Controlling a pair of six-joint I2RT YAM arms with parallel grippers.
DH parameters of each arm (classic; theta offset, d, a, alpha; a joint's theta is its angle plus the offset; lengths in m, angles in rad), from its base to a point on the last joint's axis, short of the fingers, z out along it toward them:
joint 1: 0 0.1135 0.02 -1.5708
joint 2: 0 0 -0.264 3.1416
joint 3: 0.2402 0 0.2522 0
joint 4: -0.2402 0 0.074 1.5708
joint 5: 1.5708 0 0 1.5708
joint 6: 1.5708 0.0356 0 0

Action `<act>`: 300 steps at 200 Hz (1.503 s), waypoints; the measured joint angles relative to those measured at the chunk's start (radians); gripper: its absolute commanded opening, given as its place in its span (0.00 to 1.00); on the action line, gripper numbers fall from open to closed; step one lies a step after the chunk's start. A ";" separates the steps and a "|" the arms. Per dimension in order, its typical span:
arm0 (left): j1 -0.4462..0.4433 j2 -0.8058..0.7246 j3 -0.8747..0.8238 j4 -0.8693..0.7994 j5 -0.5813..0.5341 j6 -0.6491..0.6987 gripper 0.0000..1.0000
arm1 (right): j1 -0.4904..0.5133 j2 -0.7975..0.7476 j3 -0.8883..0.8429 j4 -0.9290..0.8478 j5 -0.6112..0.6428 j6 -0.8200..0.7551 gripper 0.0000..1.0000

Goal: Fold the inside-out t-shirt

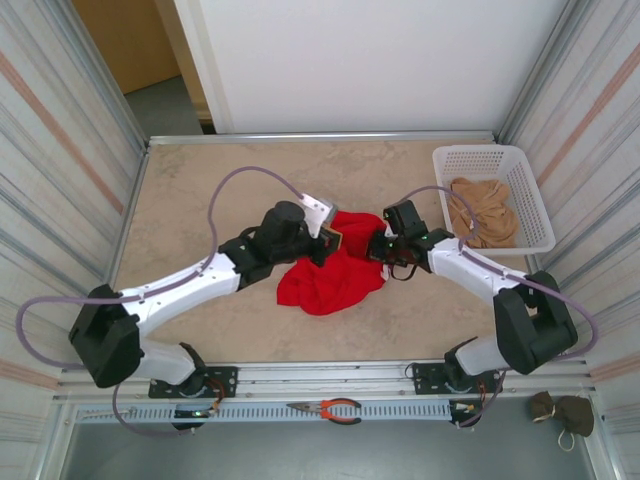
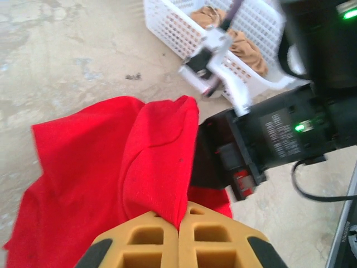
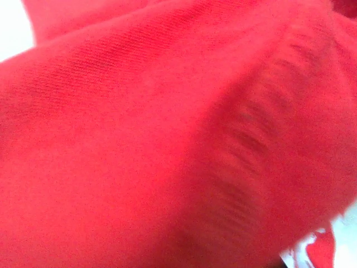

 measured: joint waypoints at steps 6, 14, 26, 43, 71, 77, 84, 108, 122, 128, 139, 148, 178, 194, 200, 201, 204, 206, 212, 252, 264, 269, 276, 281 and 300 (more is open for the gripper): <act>0.024 -0.010 -0.010 0.001 0.004 -0.010 0.00 | -0.006 -0.016 0.004 0.005 -0.026 -0.007 0.00; 0.059 -0.019 -0.021 0.002 0.014 -0.020 0.00 | -0.011 -0.041 0.008 0.009 -0.058 -0.013 0.00; 0.114 -0.025 -0.037 0.004 0.024 -0.036 0.00 | -0.020 -0.097 0.010 0.022 -0.120 -0.019 0.00; 0.192 -0.019 -0.066 0.010 0.050 -0.057 0.00 | -0.035 -0.177 0.014 0.057 -0.230 -0.027 0.00; 0.234 0.048 -0.075 0.039 0.102 -0.068 0.02 | -0.037 -0.242 0.018 0.188 -0.415 -0.015 0.00; 0.230 0.072 -0.075 0.055 0.116 -0.069 0.10 | -0.037 -0.242 0.017 0.221 -0.441 -0.007 0.00; 0.220 0.097 -0.075 0.069 0.129 -0.072 0.21 | -0.037 -0.241 0.015 0.251 -0.458 0.000 0.00; 0.163 0.162 -0.077 0.110 0.153 -0.086 0.54 | -0.047 -0.225 -0.005 0.332 -0.489 0.026 0.00; 0.125 0.176 -0.077 0.119 0.161 -0.098 0.58 | -0.065 -0.207 -0.019 0.377 -0.505 0.044 0.00; 0.112 0.176 -0.081 0.123 0.164 -0.100 0.59 | -0.071 -0.199 -0.024 0.386 -0.508 0.046 0.00; 0.092 0.168 -0.093 0.137 0.166 -0.107 0.61 | -0.080 -0.192 -0.032 0.401 -0.513 0.050 0.00; 0.083 0.150 -0.112 0.144 0.162 -0.112 0.63 | -0.086 -0.191 -0.037 0.407 -0.516 0.053 0.00; 0.087 0.038 -0.175 0.138 0.093 -0.129 0.66 | -0.101 -0.204 -0.062 0.436 -0.536 0.053 0.00; 0.096 -0.031 -0.182 0.138 0.061 -0.135 0.65 | -0.104 -0.220 -0.081 0.440 -0.536 0.053 0.00; 0.099 -0.050 -0.182 0.142 0.056 -0.136 0.65 | -0.104 -0.225 -0.087 0.441 -0.537 0.053 0.00; 0.100 -0.055 -0.181 0.143 0.055 -0.136 0.65 | -0.104 -0.226 -0.088 0.441 -0.537 0.053 0.00; 0.102 -0.062 -0.180 0.144 0.051 -0.136 0.66 | -0.104 -0.228 -0.090 0.442 -0.539 0.053 0.00; 0.103 -0.067 -0.179 0.144 0.051 -0.136 0.66 | -0.104 -0.230 -0.092 0.443 -0.540 0.053 0.00; 0.105 -0.075 -0.172 0.144 0.048 -0.135 0.66 | -0.104 -0.233 -0.097 0.444 -0.543 0.053 0.00; 0.111 -0.003 -0.061 0.129 0.053 -0.088 0.67 | -0.104 -0.256 -0.106 0.445 -0.558 0.053 0.00; 0.111 0.034 -0.033 0.128 0.062 -0.069 0.68 | -0.104 -0.263 -0.106 0.444 -0.558 0.053 0.00; 0.111 0.051 -0.024 0.128 0.069 -0.059 0.68 | -0.104 -0.265 -0.106 0.444 -0.558 0.053 0.00; 0.111 0.073 -0.014 0.128 0.077 -0.048 0.68 | -0.104 -0.267 -0.106 0.444 -0.558 0.053 0.00; 0.111 0.089 -0.010 0.129 0.083 -0.040 0.69 | -0.104 -0.268 -0.106 0.444 -0.558 0.053 0.00; 0.111 0.135 -0.002 0.128 0.109 -0.011 0.70 | -0.104 -0.270 -0.106 0.443 -0.558 0.053 0.00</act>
